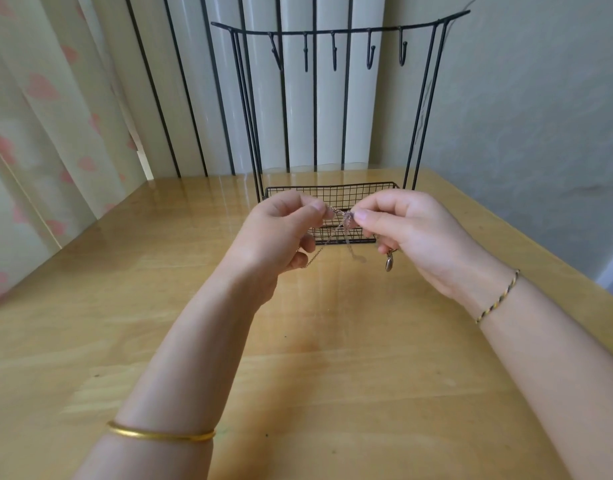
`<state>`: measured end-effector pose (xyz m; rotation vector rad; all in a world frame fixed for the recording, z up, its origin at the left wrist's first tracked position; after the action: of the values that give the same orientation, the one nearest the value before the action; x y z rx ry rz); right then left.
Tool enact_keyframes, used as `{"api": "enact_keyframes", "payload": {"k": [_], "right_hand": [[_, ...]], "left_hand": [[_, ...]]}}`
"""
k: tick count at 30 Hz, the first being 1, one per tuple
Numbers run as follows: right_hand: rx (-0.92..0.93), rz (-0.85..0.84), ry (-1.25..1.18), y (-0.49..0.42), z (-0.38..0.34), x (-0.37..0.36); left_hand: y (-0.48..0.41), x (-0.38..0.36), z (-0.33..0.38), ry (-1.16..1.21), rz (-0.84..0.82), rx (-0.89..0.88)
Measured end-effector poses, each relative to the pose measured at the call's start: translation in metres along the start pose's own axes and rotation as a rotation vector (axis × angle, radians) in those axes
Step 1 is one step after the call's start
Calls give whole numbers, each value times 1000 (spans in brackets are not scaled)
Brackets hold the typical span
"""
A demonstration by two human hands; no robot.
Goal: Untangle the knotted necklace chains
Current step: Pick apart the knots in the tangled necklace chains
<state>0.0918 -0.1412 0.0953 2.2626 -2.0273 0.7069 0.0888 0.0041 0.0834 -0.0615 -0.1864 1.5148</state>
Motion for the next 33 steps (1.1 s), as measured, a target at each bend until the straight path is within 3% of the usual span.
{"api": "enact_keyframes", "payload": {"k": [5,14,33], "right_hand": [[17,-71,23,2,-2,-7],[146,-2,30,4,-14,-2],[211,15,96,2,-21,-9]], "left_hand": [[1,-5,2,18,-20,-22],[4,-12,1,67,-95,19],[3,-12,0,145,-64,54]]}}
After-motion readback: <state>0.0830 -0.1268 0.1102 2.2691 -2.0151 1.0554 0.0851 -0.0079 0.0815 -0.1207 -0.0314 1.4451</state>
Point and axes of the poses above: each hand's wrist, its own y-axis away from the middle knuckle, its own x-axis out of the back of the hand, z = x × y, the point moved 9 cm from there along -y, towards the middle knuckle, and after that the axes turned 2 degrees about -x, right-handed, at the moved point
